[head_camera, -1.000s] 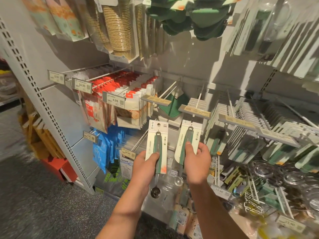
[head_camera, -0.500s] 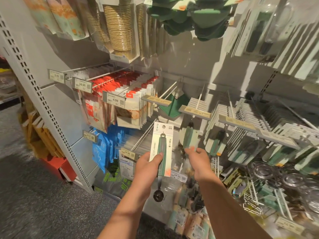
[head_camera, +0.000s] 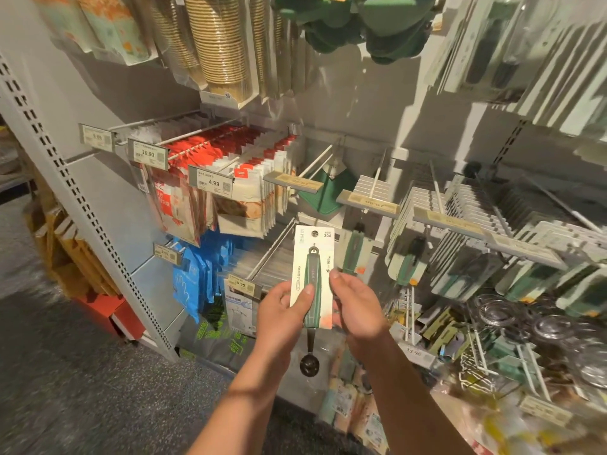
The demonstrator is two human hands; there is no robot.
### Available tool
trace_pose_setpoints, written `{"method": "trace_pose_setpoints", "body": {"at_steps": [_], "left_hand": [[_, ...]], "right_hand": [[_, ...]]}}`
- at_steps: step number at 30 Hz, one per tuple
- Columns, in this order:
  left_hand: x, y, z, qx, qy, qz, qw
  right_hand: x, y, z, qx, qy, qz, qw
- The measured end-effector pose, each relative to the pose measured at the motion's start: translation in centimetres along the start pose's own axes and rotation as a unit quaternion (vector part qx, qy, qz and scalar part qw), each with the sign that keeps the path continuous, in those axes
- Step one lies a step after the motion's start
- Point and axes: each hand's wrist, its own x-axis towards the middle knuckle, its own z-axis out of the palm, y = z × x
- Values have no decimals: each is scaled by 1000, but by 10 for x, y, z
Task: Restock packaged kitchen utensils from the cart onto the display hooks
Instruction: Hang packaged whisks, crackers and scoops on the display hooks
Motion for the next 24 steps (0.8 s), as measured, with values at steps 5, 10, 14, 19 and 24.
{"method": "trace_pose_setpoints", "body": {"at_steps": [5,10,14,19,24], "left_hand": [[-2,1,3,-19,1,11,1000],[-3,4,7,-5,-15,0,1000],[-3,3,11,9,-13,-11,1000],[-2,2,11,0,3,-25,1000],[-1,2,10,5,4,-23,1000]], "right_hand": [[-8,7,3,-15,5,-33,999],[-9,17,-1,-12,35,-55,998],[-13,17,-5,-14,62,-107,992],[-11,5,-13,7,81,-116,990],[2,-2,-17,-84,118,-100,984]]}}
